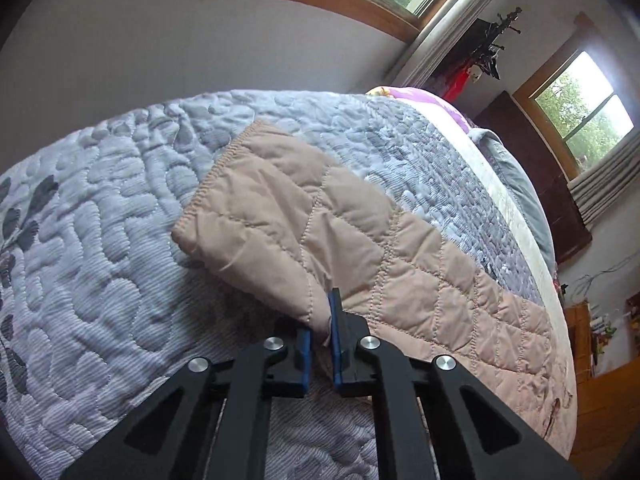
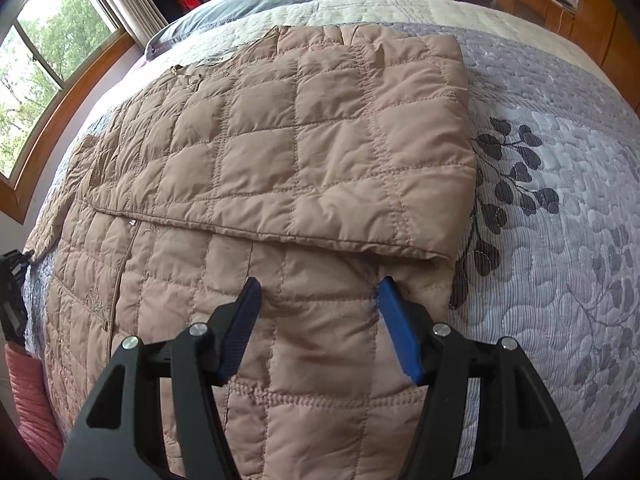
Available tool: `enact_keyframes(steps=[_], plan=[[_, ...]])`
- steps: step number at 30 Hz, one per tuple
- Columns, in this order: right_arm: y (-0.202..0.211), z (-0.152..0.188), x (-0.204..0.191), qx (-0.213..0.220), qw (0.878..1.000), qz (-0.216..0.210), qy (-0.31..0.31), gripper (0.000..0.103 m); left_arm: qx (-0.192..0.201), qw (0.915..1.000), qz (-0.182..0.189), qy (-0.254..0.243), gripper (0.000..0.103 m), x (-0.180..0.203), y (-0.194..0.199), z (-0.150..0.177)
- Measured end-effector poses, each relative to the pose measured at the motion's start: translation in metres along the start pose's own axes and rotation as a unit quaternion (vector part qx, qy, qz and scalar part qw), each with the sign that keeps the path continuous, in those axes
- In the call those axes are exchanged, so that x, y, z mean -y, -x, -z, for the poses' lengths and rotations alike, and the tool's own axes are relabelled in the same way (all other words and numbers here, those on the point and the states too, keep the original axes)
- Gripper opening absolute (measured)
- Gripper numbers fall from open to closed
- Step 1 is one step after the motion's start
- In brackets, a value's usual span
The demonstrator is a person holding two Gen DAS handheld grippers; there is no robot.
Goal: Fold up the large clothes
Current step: 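Grasp the other sleeve end with the left gripper and lift it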
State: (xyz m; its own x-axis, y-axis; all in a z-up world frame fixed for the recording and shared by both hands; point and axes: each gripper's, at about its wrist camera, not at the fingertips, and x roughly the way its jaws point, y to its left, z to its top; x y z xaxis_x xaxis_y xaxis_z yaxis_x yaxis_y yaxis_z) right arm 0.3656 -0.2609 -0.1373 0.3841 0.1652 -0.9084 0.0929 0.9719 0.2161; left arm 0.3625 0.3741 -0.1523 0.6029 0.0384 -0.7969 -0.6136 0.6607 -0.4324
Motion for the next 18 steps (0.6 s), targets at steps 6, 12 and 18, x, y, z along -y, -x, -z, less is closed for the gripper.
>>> enact_keyframes(steps=[6,12,18], plan=[[-0.008,-0.002,-0.001,-0.001,1.0,0.003,0.006,0.062,0.022,0.9996,-0.015,-0.014,0.005,0.009,0.004,0.005],[0.011,-0.002,0.004,0.018,1.0,-0.022,-0.01,0.062,0.095,0.9918,0.037,-0.077,0.005,0.063,0.066,0.016],[0.032,0.001,0.0,0.033,0.999,-0.018,-0.002,0.062,0.135,0.9603,0.11,-0.218,0.005,0.169,0.121,0.065]])
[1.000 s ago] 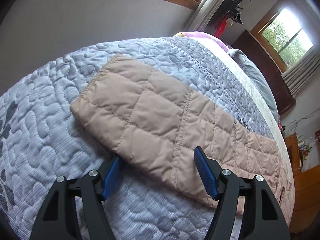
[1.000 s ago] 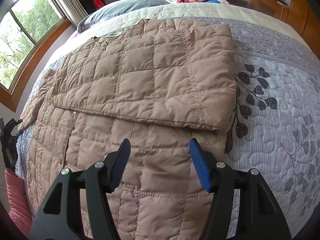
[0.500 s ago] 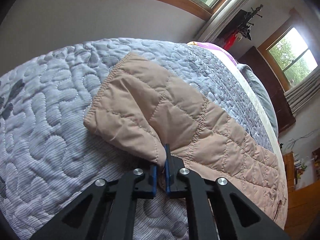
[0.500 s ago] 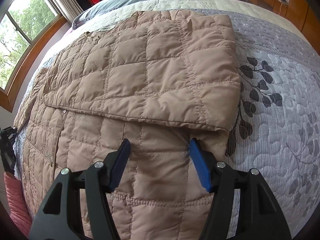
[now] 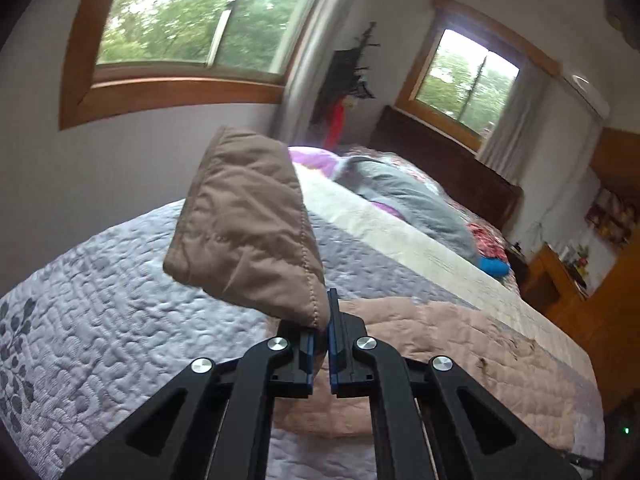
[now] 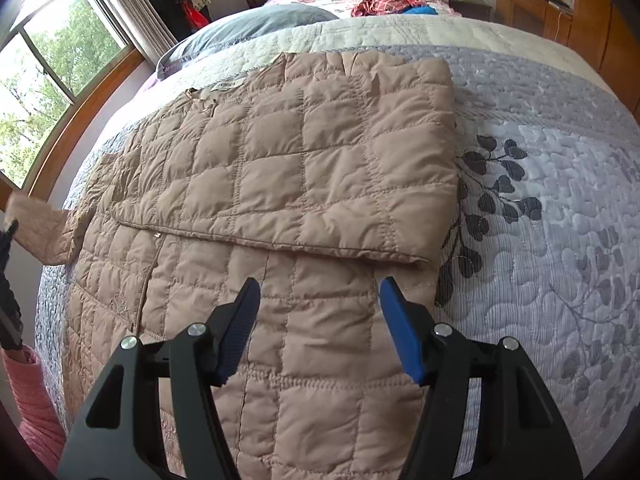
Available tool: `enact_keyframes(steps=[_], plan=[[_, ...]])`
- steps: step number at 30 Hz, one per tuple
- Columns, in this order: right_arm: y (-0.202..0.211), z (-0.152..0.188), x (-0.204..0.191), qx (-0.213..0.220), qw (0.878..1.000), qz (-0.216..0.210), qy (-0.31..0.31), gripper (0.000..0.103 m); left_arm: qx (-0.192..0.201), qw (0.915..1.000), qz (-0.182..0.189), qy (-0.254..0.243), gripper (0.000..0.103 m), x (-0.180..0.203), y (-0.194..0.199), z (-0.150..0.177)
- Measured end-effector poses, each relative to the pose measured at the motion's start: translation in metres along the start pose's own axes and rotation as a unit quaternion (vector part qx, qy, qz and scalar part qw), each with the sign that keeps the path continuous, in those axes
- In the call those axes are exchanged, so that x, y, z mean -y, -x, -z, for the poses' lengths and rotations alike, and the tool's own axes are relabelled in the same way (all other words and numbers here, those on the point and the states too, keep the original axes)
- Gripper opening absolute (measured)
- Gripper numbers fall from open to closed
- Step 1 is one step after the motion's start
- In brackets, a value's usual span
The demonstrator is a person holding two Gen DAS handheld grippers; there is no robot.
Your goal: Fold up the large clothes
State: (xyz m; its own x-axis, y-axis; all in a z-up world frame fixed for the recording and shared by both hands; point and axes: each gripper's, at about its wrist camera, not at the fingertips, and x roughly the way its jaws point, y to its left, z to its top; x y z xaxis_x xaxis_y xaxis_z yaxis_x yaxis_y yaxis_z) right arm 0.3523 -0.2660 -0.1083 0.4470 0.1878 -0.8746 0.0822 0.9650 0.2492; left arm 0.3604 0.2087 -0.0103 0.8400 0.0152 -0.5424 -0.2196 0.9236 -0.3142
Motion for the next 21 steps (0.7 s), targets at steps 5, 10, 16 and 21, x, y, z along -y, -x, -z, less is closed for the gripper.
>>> enact_keyframes(steps=[5,10,16,21], plan=[[0.0,0.004,0.001,-0.002,1.0,-0.001,0.004,0.062,-0.031,0.9935,0.064,-0.09,0.005,0.101,-0.009,0.019],[-0.003,0.008,0.001,-0.003,1.0,-0.002,0.007,0.062,-0.062,0.9815,0.095,-0.155,0.005,0.178,-0.024,0.051],[-0.004,0.007,0.003,-0.001,1.0,-0.004,0.007,0.062,-0.102,0.9646,0.108,-0.218,0.005,0.245,-0.05,0.096],[-0.003,0.007,0.007,0.001,1.0,0.0,0.005,0.062,-0.132,0.9539,0.109,-0.246,0.005,0.273,-0.078,0.125]])
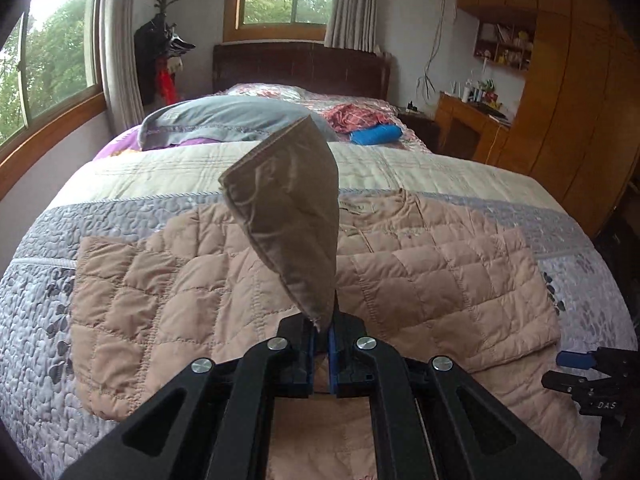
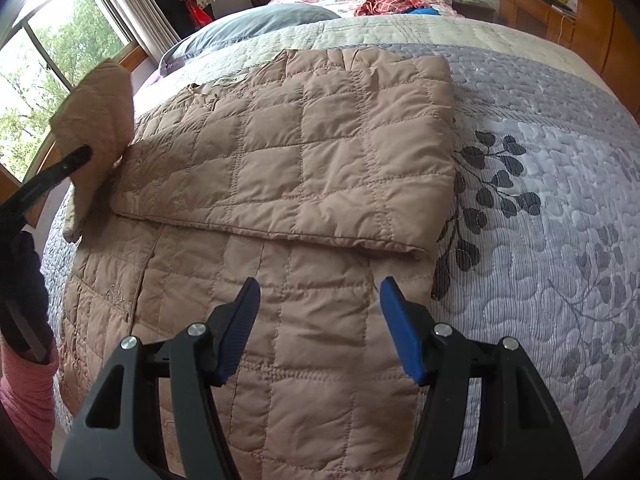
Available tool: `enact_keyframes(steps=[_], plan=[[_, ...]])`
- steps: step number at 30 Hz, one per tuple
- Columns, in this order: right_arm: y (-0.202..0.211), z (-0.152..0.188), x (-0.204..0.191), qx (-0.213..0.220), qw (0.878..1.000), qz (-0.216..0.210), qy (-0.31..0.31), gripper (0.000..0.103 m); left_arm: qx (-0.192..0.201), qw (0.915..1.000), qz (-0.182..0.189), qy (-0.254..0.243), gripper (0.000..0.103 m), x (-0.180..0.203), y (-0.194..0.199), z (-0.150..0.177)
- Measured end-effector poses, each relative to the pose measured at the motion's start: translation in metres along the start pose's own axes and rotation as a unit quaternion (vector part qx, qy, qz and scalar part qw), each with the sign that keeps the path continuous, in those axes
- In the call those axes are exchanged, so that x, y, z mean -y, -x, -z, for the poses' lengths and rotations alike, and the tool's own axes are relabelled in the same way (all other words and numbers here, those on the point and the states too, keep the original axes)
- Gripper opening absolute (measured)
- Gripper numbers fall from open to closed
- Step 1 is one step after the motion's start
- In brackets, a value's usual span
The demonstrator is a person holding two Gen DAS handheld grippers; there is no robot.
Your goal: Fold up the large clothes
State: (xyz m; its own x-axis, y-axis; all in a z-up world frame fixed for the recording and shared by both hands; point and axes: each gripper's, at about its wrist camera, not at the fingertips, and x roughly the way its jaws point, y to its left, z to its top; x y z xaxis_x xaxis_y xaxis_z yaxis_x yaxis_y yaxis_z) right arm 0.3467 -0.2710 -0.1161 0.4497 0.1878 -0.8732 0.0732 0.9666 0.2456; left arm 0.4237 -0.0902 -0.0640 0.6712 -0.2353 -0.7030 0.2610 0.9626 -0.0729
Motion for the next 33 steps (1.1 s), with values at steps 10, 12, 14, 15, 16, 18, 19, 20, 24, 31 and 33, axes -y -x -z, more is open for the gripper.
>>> enact_keyframes(steps=[10,12,14,15,16,18,19,20,24,31,33], plan=[[0.009,-0.014,-0.008,0.014,1.0,-0.003,0.002,0.062,-0.085,0.9905,0.096,-0.05,0.035,0.016,-0.029,0.02],[0.012,-0.022,-0.017,0.018,1.0,-0.006,0.009,0.062,-0.076,0.9878,0.13,-0.038,0.036,0.002,-0.009,0.021],[0.012,-0.032,-0.026,0.018,1.0,-0.019,0.013,0.062,-0.058,0.9903,0.125,-0.022,0.036,-0.02,0.009,0.019],[0.01,-0.039,-0.032,0.014,0.999,-0.034,0.015,0.062,-0.052,0.991,0.123,-0.009,0.037,-0.035,0.017,0.016],[0.008,-0.046,-0.037,0.011,0.999,-0.044,0.015,0.062,-0.05,0.9922,0.115,0.002,0.037,-0.05,0.022,0.013],[0.0,-0.061,-0.051,-0.002,0.997,-0.076,0.015,0.062,-0.05,0.9966,0.065,0.012,0.037,-0.076,0.023,0.007],[-0.007,-0.069,-0.056,-0.01,0.996,-0.088,0.013,0.062,-0.054,0.998,0.029,0.015,0.037,-0.09,0.02,0.007],[-0.017,-0.078,-0.063,-0.023,0.994,-0.106,0.006,0.062,-0.061,0.9979,0.013,0.02,0.037,-0.101,0.014,0.008],[-0.051,-0.1,-0.09,-0.057,0.991,-0.123,0.0,0.061,-0.11,0.9933,-0.023,0.029,0.036,-0.126,-0.018,0.024],[-0.104,-0.119,-0.115,-0.102,0.986,-0.132,-0.011,0.049,-0.12,0.9921,-0.015,0.033,0.036,-0.129,-0.044,0.042],[-0.111,-0.121,-0.121,-0.103,0.986,-0.129,-0.008,0.023,-0.117,0.9925,-0.017,0.03,0.036,-0.128,-0.04,0.041]])
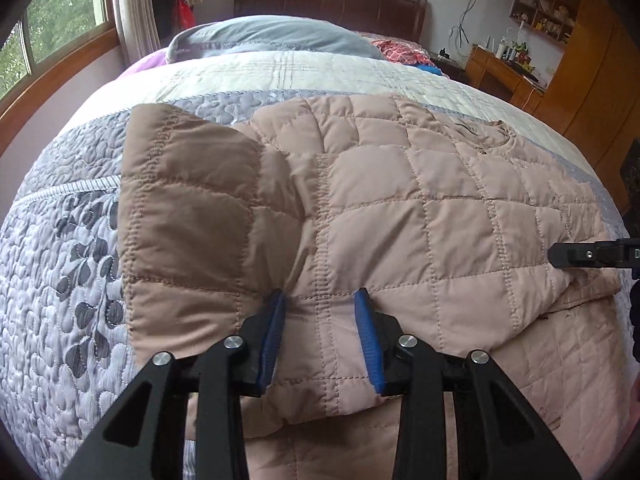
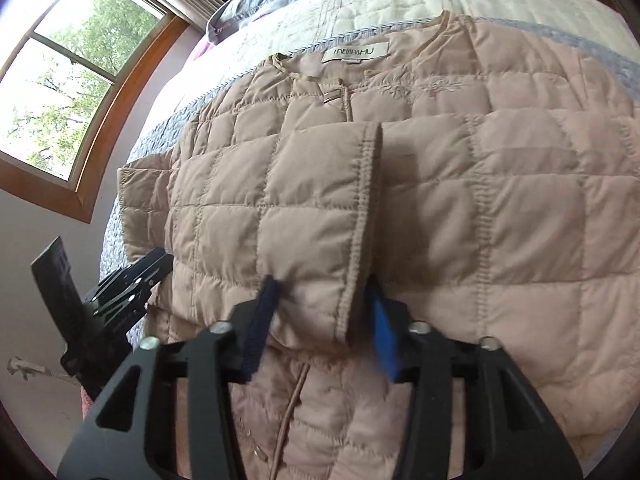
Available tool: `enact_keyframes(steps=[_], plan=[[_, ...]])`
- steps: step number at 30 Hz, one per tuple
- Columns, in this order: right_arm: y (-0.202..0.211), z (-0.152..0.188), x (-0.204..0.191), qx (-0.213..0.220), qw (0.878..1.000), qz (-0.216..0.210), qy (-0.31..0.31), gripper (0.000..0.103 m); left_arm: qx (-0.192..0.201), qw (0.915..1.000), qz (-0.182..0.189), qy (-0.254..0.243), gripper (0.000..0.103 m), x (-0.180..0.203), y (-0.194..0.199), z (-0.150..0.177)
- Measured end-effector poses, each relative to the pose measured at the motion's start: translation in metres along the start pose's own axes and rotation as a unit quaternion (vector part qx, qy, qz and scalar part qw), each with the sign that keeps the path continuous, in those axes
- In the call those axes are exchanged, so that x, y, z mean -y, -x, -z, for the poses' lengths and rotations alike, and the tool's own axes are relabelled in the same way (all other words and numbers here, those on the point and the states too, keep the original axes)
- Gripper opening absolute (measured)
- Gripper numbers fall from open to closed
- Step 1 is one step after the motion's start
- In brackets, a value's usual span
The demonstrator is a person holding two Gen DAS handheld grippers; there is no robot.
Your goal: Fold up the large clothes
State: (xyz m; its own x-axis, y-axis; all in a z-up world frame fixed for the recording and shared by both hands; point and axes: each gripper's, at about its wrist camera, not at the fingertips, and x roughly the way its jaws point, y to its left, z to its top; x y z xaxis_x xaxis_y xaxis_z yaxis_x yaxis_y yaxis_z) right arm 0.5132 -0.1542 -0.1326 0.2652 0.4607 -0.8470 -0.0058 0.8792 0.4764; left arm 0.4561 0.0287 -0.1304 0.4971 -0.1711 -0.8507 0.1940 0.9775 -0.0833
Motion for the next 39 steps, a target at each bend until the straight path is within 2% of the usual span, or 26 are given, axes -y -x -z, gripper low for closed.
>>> enact_keyframes(steps=[2,3,7,9,12,15,19,25,29,32,34,36,39], plan=[[0.003,0.001,-0.002,0.002,1.0,-0.004,0.0,0.009,0.006,0.9998,0.01,0.014,0.036,-0.003,0.011,-0.001],[0.01,0.001,-0.004,0.009,1.0,-0.007,0.004,0.008,0.014,0.9995,0.02,0.022,0.036,-0.006,0.019,-0.003],[0.062,0.009,-0.007,0.065,0.997,0.003,0.043,0.007,0.069,0.9966,0.024,0.038,0.036,-0.011,0.054,-0.016],[0.093,0.012,-0.001,0.094,0.995,0.01,0.044,0.006,0.085,0.9956,0.018,0.036,0.036,-0.01,0.064,-0.024],[0.128,0.017,0.013,0.128,0.99,0.038,0.04,0.006,0.087,0.9956,0.019,0.03,0.036,-0.003,0.064,-0.03],[0.146,0.021,0.031,0.142,0.988,0.062,0.023,0.006,0.074,0.9969,0.018,0.019,0.036,0.008,0.049,-0.035],[0.151,0.024,0.062,0.141,0.988,0.069,-0.007,0.006,0.05,0.9986,0.018,0.004,0.036,0.023,0.024,-0.032],[0.13,0.025,0.094,0.133,0.987,0.084,-0.037,0.006,0.014,0.9998,0.011,-0.004,0.036,0.03,-0.014,-0.03],[0.098,0.026,0.117,0.105,0.987,0.111,-0.057,0.007,0.012,0.9998,-0.007,-0.015,0.037,0.035,-0.025,-0.026],[0.076,0.028,0.13,0.092,0.988,0.108,-0.067,0.009,0.019,0.9986,-0.034,-0.037,0.038,0.046,-0.027,-0.022],[0.077,0.03,0.128,0.096,0.987,0.11,-0.063,0.009,0.018,0.9979,-0.042,-0.046,0.037,0.049,-0.026,-0.022],[0.088,0.033,0.12,0.109,0.985,0.121,-0.057,0.013,0.016,0.9984,-0.039,-0.038,0.037,0.046,-0.019,-0.024],[0.119,0.043,0.105,0.152,0.976,0.148,-0.045,0.017,0.031,0.9991,-0.021,-0.019,0.037,0.045,0.004,-0.024]])
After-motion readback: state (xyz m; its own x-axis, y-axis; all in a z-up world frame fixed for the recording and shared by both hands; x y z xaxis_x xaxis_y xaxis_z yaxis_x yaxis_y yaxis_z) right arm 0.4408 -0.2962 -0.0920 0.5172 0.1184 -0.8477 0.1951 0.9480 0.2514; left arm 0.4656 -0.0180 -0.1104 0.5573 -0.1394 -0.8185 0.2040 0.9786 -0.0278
